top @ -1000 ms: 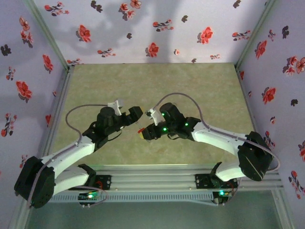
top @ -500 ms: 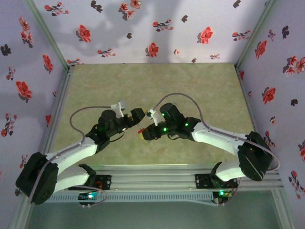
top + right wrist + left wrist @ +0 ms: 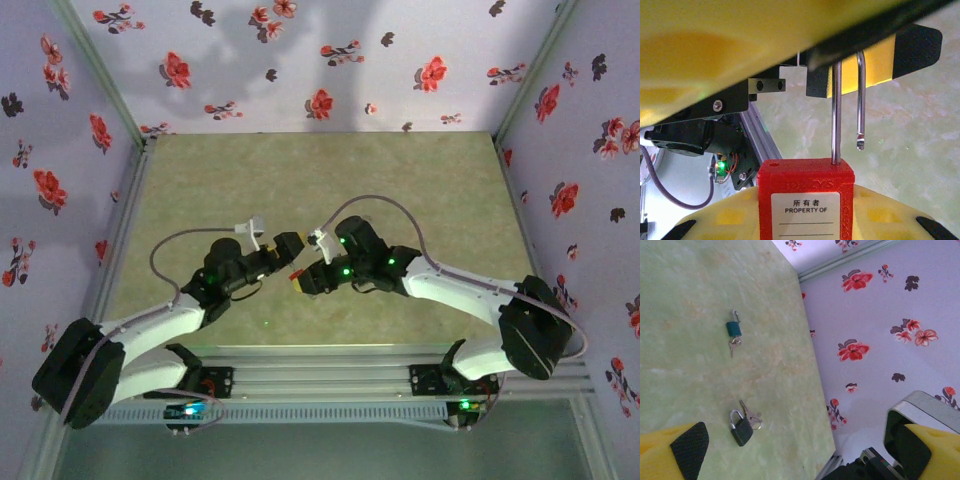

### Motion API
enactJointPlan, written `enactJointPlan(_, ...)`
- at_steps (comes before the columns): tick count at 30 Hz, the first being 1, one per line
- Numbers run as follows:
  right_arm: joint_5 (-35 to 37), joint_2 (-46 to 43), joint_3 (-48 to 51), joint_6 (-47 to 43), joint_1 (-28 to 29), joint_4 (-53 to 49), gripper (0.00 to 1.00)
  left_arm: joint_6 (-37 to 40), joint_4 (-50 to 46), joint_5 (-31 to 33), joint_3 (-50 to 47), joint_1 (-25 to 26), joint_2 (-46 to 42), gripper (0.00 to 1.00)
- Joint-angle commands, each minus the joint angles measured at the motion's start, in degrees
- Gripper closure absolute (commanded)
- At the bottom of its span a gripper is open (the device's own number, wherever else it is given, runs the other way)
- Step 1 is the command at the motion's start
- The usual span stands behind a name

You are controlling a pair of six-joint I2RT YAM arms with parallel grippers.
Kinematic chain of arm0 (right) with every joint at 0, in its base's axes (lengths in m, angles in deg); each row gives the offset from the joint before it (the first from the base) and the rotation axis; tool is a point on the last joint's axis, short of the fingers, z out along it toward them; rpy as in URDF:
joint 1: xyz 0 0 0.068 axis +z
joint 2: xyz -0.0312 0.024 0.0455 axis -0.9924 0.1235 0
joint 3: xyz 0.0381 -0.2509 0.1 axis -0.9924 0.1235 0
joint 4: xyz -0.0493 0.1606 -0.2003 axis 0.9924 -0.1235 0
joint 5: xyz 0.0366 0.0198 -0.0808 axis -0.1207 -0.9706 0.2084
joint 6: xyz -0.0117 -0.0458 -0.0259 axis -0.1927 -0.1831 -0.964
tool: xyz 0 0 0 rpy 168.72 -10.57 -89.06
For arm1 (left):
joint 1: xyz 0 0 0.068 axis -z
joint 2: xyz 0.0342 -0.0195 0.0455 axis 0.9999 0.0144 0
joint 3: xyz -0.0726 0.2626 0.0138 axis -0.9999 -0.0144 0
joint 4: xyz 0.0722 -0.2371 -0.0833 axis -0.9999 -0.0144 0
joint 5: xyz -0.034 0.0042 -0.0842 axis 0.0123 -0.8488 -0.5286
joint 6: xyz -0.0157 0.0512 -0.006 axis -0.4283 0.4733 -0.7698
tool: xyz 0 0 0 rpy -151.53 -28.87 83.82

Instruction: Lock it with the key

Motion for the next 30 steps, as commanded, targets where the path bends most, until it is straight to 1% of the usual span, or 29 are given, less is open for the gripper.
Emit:
enactJointPlan(1,-0.82,-1.13,0.45,-0.98,0.63,1.78,1.00,-1.20,5.18,-1.44,-0.71,0.96,-1.68,0.00)
enactJointPlan(5,-0.56,-0.92,0.38,-0.97,0.63,1.80,1.00,-1.34,5.72,-1.84,-0.82,1.44,-2.41,0.01)
enactJointPlan(9,0.03,-0.78,0.41,-1.04,0.61,1.53,1.00,-1.43,5.83,-1.96,-1.24,1.80,-3.24,0.07)
enactJointPlan(12,0.62,-0.76,0.20,-1.08,0.55,1.17,1.00,-1.40,5.70,-2.05,-1.77,1.80,-4.06,0.08)
enactJointPlan(17,1.67,-0.70,0.10,-1.46,0.59,0.46,1.00,-1.17,4.98,-2.05,-2.82,1.78,-5.70,0.12)
enactJointPlan(24,3.16,-0.65,-0.14,-1.74,0.56,-0.30,1.00,-0.17,1.89,-2.14,-3.54,1.83,-9.00,0.13)
enactJointPlan(30,3.03,-0.56,-0.16,-1.78,0.55,-0.42,1.00,0.33,0.37,-2.14,-3.71,1.82,-10.49,0.15)
